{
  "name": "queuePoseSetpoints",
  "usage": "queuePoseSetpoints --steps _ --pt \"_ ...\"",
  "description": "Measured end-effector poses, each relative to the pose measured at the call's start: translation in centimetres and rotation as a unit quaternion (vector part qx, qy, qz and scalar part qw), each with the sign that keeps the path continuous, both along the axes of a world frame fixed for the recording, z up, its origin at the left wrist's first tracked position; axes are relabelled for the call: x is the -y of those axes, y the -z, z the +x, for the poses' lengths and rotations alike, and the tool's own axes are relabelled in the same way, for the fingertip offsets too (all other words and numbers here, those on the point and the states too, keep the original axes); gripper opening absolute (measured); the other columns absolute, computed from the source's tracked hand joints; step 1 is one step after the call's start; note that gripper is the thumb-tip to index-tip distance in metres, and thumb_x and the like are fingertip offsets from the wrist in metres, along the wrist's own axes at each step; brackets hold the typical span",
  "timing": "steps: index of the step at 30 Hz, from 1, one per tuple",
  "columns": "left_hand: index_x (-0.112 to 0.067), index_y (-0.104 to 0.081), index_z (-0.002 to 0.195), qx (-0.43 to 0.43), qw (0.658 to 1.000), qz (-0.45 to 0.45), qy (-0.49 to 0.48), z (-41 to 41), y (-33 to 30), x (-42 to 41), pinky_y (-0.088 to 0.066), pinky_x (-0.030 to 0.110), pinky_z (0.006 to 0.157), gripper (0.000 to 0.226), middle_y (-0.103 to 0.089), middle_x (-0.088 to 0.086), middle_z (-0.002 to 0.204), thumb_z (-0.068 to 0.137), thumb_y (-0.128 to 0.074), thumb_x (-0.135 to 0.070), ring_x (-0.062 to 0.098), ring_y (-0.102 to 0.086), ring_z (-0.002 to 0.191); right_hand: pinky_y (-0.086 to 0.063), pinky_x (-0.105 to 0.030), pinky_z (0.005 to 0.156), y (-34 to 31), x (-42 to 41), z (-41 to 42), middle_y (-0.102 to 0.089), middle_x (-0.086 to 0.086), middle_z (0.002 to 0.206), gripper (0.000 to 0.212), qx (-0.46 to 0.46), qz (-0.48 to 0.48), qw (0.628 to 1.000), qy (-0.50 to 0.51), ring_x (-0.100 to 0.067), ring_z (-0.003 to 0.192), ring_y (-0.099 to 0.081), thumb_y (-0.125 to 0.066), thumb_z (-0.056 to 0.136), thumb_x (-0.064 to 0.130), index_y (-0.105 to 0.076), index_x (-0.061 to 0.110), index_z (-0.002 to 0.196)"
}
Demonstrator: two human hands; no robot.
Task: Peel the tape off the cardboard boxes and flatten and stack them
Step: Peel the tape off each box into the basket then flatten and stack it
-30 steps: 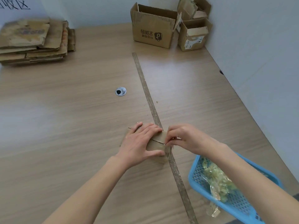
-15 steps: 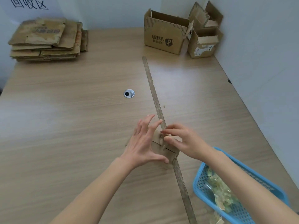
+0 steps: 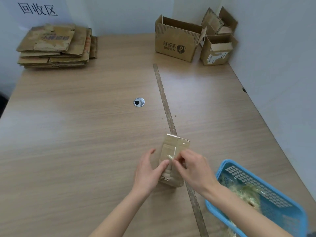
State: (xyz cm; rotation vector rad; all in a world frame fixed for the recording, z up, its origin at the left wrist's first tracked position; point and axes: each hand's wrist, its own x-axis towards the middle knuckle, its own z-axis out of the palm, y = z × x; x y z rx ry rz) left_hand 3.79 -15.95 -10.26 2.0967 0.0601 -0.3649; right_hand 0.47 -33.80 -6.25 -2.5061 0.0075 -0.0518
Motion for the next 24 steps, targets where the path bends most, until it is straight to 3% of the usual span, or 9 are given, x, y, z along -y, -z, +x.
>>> queuePoseSetpoints --steps 3,6,8,12,14,17,19,21,24 --pt "-0.045 -0.05 0.135 0.003 0.997 -0.054 0.054 0.6 0.0 -0.4 -0.042 0.025 0.105 0.061 -0.065 -0.017 0.129 0.084 -0.082 -0.034 0.003 -0.057 0.125 -0.044 -0.023 0.061 -0.7 1.8 0.9 -0.065 0.012 0.074 0.014 -0.022 0.018 1.0 0.003 0.002 0.059 -0.057 -0.073 0.092 0.027 -0.067 0.023 0.079" --pt "-0.046 -0.047 0.145 0.046 0.991 -0.004 0.122 1.6 -0.7 -0.6 -0.042 0.026 0.103 0.072 -0.065 -0.026 0.126 0.084 -0.08 -0.031 -0.003 -0.057 0.122 -0.056 -0.032 0.059 -2.0 6.2 4.2 -0.069 0.009 0.074 0.01 0.006 0.065 0.984 0.166 -0.003 0.048 -0.065 -0.076 0.091 0.027 -0.071 0.018 0.09" --pt "-0.044 -0.056 0.139 0.089 0.982 0.017 0.166 1.8 -1.3 -0.4 -0.046 0.029 0.102 0.061 -0.067 -0.027 0.124 0.085 -0.079 -0.026 -0.002 -0.059 0.121 -0.059 -0.039 0.068 -2.3 7.3 5.5 -0.069 0.006 0.084 0.019 0.023 0.045 0.977 0.207 -0.014 0.058 -0.069 -0.08 0.087 0.023 -0.071 0.016 0.102" --pt "-0.029 -0.069 0.131 0.138 0.965 0.042 0.218 1.4 -2.0 0.2 -0.047 0.037 0.104 0.042 -0.066 -0.012 0.134 0.091 -0.071 -0.016 0.013 -0.061 0.125 -0.058 -0.033 0.074 -0.6 4.2 4.5 -0.066 0.008 0.093 0.013 0.063 -0.022 0.993 0.101 -0.011 0.072 -0.064 -0.071 0.09 0.006 -0.074 0.017 0.096" --pt "-0.036 -0.064 0.136 0.167 0.954 0.11 0.221 0.6 -2.2 0.5 -0.042 0.041 0.106 0.039 -0.06 -0.015 0.142 0.098 -0.058 -0.037 0.011 -0.056 0.129 -0.055 -0.029 0.076 0.7 3.7 3.2 -0.067 0.007 0.098 0.013 0.064 -0.015 0.997 0.046 -0.012 0.08 -0.065 -0.068 0.093 0.007 -0.076 0.016 0.099" --pt "-0.037 -0.049 0.148 0.169 0.935 0.198 0.241 -1.0 -2.4 1.3 -0.031 0.053 0.117 0.084 -0.046 -0.012 0.154 0.082 -0.037 -0.086 0.01 -0.042 0.141 -0.051 -0.031 0.098 1.8 4.4 1.6 -0.061 0.008 0.128 0.033 -0.002 0.039 0.999 -0.007 -0.003 0.112 -0.059 -0.057 0.1 0.027 -0.067 0.013 0.128" --pt "-0.032 -0.034 0.158 0.158 0.918 0.241 0.271 -1.7 -2.0 2.1 -0.023 0.057 0.121 0.107 -0.028 -0.007 0.165 0.069 -0.042 -0.092 0.014 -0.03 0.149 -0.045 -0.028 0.108 1.9 4.6 0.7 -0.046 0.02 0.145 0.059 -0.055 0.043 0.997 -0.038 0.009 0.128 -0.044 -0.042 0.101 0.054 -0.051 0.017 0.146" --pt "-0.026 -0.03 0.16 0.162 0.914 0.249 0.277 -2.0 -1.6 2.5 -0.027 0.056 0.119 0.109 -0.024 -0.001 0.168 0.069 -0.048 -0.083 0.02 -0.034 0.148 -0.042 -0.025 0.11 1.6 4.6 0.3 -0.037 0.028 0.149 0.068 -0.07 0.053 0.994 -0.061 0.013 0.134 -0.037 -0.037 0.099 0.063 -0.041 0.021 0.153" --pt "-0.02 -0.046 0.153 0.208 0.922 0.213 0.247 -2.1 -1.3 2.2 -0.047 0.046 0.104 0.095 -0.043 0.004 0.158 0.071 -0.057 -0.067 0.023 -0.055 0.132 -0.037 -0.02 0.112 0.7 4.9 0.2 -0.045 0.022 0.15 0.047 -0.039 0.124 0.986 -0.104 0.0 0.139 -0.043 -0.055 0.102 0.026 -0.05 0.026 0.148"
